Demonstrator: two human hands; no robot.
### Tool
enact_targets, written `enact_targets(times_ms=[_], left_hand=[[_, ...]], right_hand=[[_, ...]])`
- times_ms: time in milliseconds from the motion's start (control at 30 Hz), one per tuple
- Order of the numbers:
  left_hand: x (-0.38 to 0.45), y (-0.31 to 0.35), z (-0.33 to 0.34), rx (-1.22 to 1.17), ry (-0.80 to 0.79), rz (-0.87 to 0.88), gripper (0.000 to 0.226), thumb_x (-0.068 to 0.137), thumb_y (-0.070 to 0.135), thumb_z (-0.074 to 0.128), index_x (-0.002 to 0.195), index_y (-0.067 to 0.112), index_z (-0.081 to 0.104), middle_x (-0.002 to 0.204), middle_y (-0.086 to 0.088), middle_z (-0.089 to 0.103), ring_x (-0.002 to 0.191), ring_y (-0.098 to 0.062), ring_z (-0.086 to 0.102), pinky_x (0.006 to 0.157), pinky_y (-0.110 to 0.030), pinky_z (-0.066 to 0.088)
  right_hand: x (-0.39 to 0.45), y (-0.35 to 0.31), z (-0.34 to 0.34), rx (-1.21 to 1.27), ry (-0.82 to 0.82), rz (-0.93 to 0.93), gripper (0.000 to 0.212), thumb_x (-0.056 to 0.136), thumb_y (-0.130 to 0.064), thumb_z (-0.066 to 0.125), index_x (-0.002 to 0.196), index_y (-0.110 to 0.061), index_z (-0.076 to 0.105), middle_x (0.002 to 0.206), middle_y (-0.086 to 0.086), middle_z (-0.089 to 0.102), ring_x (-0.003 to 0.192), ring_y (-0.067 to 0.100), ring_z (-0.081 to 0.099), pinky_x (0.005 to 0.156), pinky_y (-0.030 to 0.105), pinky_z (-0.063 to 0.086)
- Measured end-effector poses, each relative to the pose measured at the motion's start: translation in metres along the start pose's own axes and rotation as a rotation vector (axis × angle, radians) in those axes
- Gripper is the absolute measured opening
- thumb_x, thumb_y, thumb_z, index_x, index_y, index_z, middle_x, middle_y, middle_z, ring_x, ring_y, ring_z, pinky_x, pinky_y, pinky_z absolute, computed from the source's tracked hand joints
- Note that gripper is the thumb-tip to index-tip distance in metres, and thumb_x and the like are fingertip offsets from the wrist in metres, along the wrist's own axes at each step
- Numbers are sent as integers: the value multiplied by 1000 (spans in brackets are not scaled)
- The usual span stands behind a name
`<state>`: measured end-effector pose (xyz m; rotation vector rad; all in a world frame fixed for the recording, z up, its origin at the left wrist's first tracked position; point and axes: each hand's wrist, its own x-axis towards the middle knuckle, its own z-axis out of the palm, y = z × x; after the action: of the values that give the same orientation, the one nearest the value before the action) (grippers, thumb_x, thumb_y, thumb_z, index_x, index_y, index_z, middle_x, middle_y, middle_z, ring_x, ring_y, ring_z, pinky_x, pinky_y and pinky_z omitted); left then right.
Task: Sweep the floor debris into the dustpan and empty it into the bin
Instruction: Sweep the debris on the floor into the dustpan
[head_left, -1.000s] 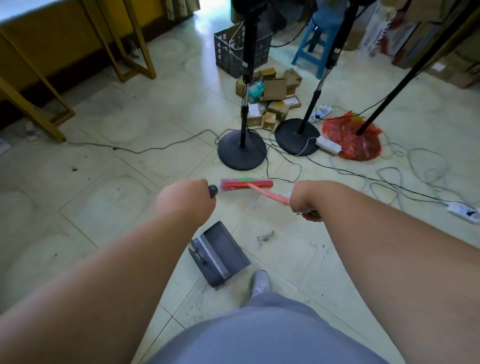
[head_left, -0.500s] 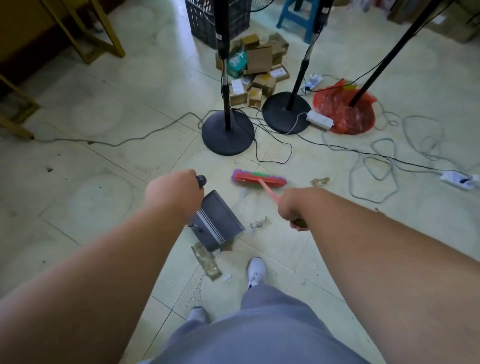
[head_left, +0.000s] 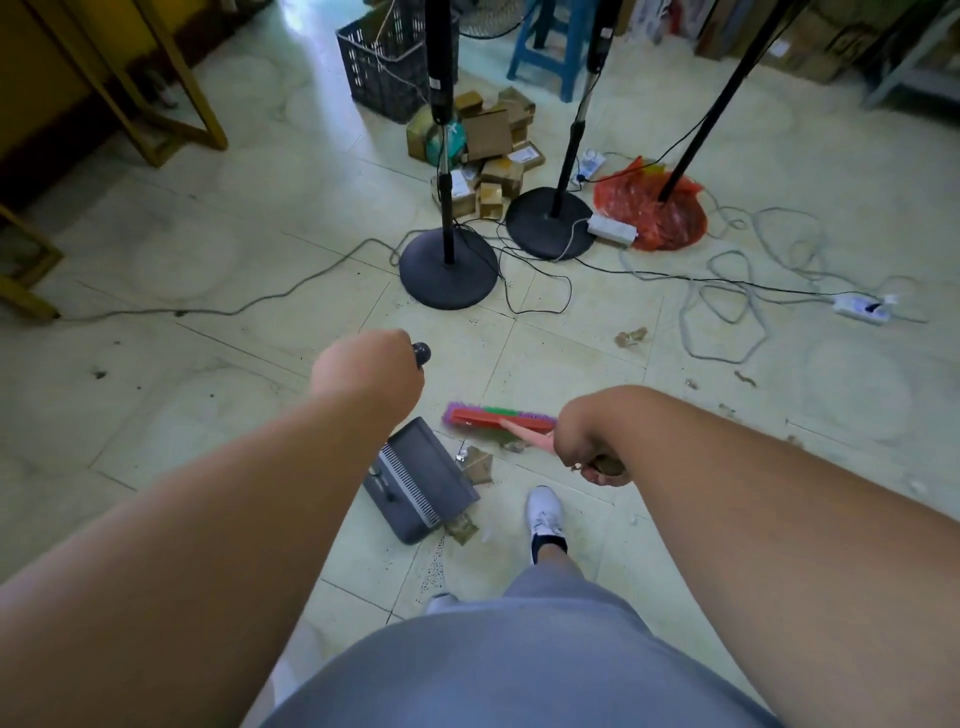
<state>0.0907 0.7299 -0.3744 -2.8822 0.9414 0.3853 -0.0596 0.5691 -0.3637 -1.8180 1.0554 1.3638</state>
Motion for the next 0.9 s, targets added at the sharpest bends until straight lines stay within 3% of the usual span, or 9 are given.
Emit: enact_targets(times_ms=[100, 233, 367, 433, 500, 600, 800, 900], left_hand=[[-15, -5, 6, -18, -19, 19, 18, 97, 26, 37, 91, 15, 50, 71, -1, 49, 64, -23, 52, 57, -29, 40], [-22, -8, 4, -30, 3, 43, 18, 96, 28, 39, 91, 17, 51, 71, -1, 51, 61, -21, 51, 53, -28, 40], [-22, -7, -8, -24, 36, 56, 19, 97, 29, 39, 92, 15, 52, 70, 0, 49, 60, -20, 50, 52, -28, 39], [-18, -4, -13, -28, 46, 61, 22, 97, 29, 39, 94, 15, 54, 71, 0, 51, 60, -20, 50, 53, -28, 41], [-12, 2, -16, -24, 50, 69, 20, 97, 29, 39, 94, 16, 53, 71, 0, 49, 59, -20, 49, 53, -28, 39], [-1, 21, -23, -32, 47, 101, 19, 99, 30, 39, 94, 16, 50, 69, 1, 46, 61, -21, 48, 54, -28, 37], [44, 67, -36, -63, 64, 140, 28, 101, 36, 37, 97, 15, 55, 68, 3, 45, 68, -23, 51, 54, -27, 35], [74, 94, -40, -63, 61, 136, 25, 101, 37, 37, 91, 17, 49, 67, 3, 44, 65, -20, 48, 53, -27, 34]], right_hand=[[-16, 2, 16, -24, -21, 35, 19, 105, -31, 34, 108, -14, 43, 68, 7, 37, 51, 14, 30, 39, 13, 31], [-35, 11, 17, 10, -22, 62, 45, 102, -40, 37, 142, -19, 39, 65, 5, 34, 48, 13, 29, 40, 11, 28], [-49, 15, 14, 59, 45, 66, 44, 101, -42, 36, 140, -21, 40, 63, 4, 35, 37, 11, 30, 39, 10, 26], [-54, 14, 12, 87, 78, 65, 40, 102, -44, 35, 132, -18, 43, 63, 6, 34, 42, 12, 29, 42, 16, 28], [-57, 14, 7, 128, 107, 66, 37, 102, -46, 33, 100, -11, 45, 65, 6, 33, 48, 12, 28, 45, 18, 29], [-55, 20, -7, 187, 177, 33, 38, 105, -33, 31, 72, -14, 28, 72, 8, 35, 56, 13, 30, 53, 20, 29], [-33, 38, -54, 219, 270, 18, 42, 104, -4, 31, 67, -20, 22, 71, 11, 36, 55, 17, 34, 54, 27, 35], [-8, 55, -87, 277, 339, 41, 39, 101, -2, 36, 69, -20, 26, 68, 10, 35, 55, 19, 41, 66, 32, 42]])
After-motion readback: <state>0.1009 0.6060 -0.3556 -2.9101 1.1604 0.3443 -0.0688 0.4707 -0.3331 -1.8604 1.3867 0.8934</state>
